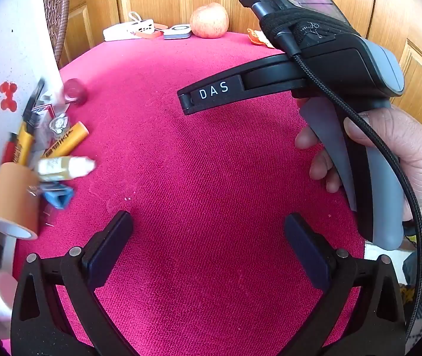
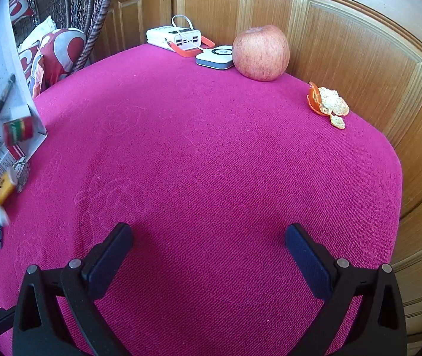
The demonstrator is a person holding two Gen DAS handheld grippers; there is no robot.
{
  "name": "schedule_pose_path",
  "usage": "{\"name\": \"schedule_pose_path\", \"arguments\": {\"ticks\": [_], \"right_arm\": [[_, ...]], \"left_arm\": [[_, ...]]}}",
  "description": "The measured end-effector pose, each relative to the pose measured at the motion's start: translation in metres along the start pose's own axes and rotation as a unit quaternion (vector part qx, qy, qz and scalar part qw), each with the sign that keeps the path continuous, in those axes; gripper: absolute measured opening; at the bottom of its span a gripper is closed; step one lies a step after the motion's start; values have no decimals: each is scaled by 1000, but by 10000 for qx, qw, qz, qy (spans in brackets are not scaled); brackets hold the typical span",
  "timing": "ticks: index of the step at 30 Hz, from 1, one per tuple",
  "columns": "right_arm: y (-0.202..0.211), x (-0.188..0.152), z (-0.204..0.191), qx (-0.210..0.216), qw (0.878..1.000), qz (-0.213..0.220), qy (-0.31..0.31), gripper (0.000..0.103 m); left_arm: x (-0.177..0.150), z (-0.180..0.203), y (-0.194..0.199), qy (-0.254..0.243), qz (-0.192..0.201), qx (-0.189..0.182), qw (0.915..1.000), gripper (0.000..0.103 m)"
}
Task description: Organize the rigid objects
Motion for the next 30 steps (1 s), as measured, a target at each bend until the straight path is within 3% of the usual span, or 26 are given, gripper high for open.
{"name": "schedule_pose_path", "arguments": {"ticks": [30], "right_arm": [[-2,5,-1,-4,10000,2,1,103]], "left_arm": [[-1,0,2,3,-8,-2,10000,103]]}}
Point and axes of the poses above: each gripper's, at about its wrist camera, not at the fingertips, and y roughly against the way its jaws point, z to its right, x to its top, the point moved 10 cm from there along -y, roughly the way its jaws point, and after that the axes turned 7 degrees about y, right-handed, at the moved point
